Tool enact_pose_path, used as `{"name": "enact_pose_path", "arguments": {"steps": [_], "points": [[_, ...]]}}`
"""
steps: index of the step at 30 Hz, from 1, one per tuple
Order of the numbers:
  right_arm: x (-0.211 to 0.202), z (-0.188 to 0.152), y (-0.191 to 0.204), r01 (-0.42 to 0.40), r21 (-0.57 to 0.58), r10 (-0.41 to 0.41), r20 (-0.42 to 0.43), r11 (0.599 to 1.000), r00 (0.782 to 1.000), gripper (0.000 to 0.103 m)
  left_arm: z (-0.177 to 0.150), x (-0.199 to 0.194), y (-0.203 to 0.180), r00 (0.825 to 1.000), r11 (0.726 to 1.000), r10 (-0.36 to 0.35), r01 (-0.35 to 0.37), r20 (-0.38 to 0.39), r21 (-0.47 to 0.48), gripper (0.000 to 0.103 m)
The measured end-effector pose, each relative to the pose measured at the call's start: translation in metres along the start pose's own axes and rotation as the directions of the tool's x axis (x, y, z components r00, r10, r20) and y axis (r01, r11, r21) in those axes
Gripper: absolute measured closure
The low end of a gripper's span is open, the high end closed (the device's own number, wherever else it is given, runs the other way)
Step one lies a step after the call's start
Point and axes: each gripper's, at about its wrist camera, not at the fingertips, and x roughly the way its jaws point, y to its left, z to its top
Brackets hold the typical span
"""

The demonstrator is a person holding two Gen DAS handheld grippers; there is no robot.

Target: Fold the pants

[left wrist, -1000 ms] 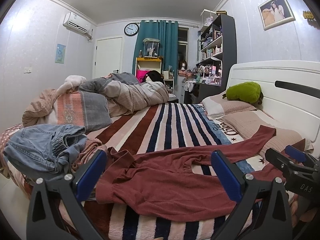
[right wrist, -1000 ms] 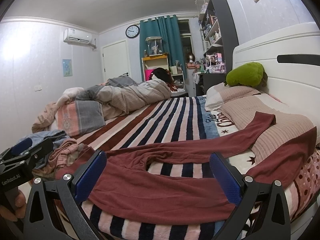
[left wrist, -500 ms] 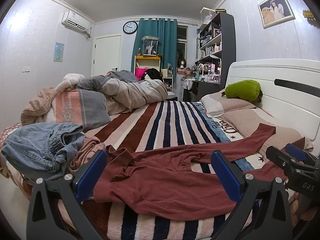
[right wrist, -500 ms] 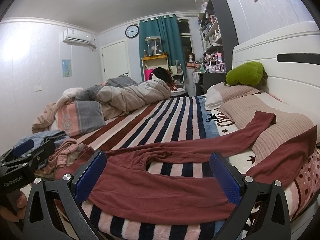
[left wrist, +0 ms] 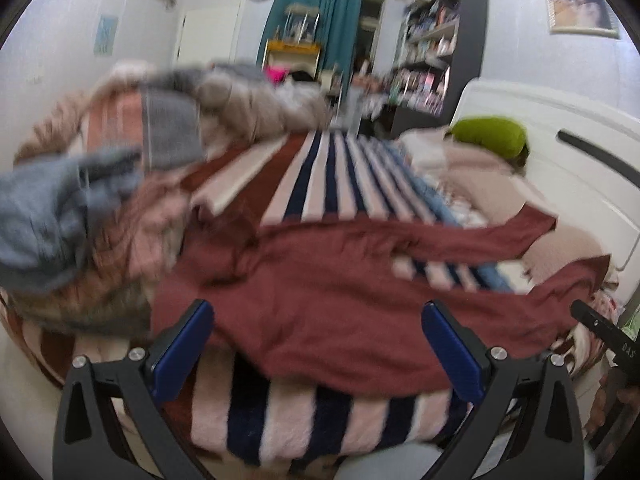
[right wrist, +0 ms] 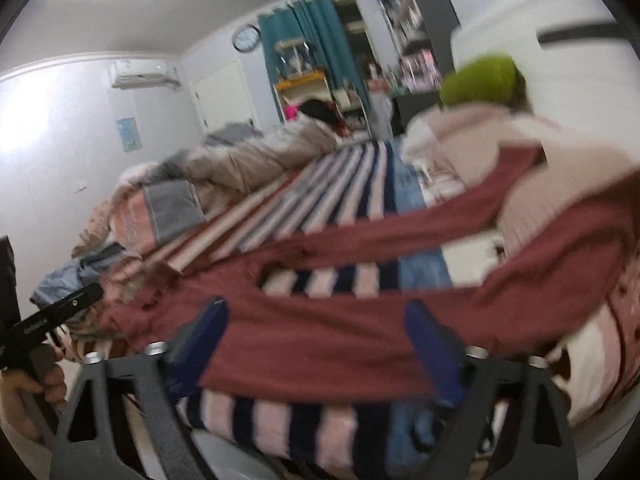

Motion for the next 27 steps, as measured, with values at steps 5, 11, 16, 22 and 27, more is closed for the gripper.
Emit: {"name": "enact_pose_path", "arguments": {"steps": [5, 11, 16, 22, 27], "points": [[0.015, -0.03, -0.058, 0.07, 0.112, -0.061, -0.079, 0.991, 0.995, 0.052, -0.034, 0.036, 0.033, 0.989, 0.996, -0.004, -0.008, -0.145, -0.084, 0.001], [0.004, -0.046, -0.115, 0.192, 0.231, -0.182, -0.066, 0.954, 0.981, 0.071, -0.047, 0.055, 0.044, 0.98, 0.987, -0.027, -0.005, -0.196, -0.162, 0.009], [-0.002, -0.038, -0.149, 0.21, 0.29, -0.206, -0.048, 0.933, 0.977, 0.071, -0.04, 0.07, 0.04, 0.979, 0.982, -0.048, 0.01, -0.196, -0.19, 0.016], [0.01, -0.025, -0.166, 0.111, 0.365, -0.115, -0.011, 0.924, 0.993, 0.039, -0.027, 0.085, 0.038, 0.979, 0.973, -0.096, 0.053, -0.18, -0.227, 0.033], [0.03, -0.014, -0.159, 0.153, 0.324, -0.15, -0.034, 0.934, 0.988, 0.051, -0.022, 0.097, 0.036, 0.979, 0.971, -0.105, 0.063, -0.174, -0.23, 0.076]]}}
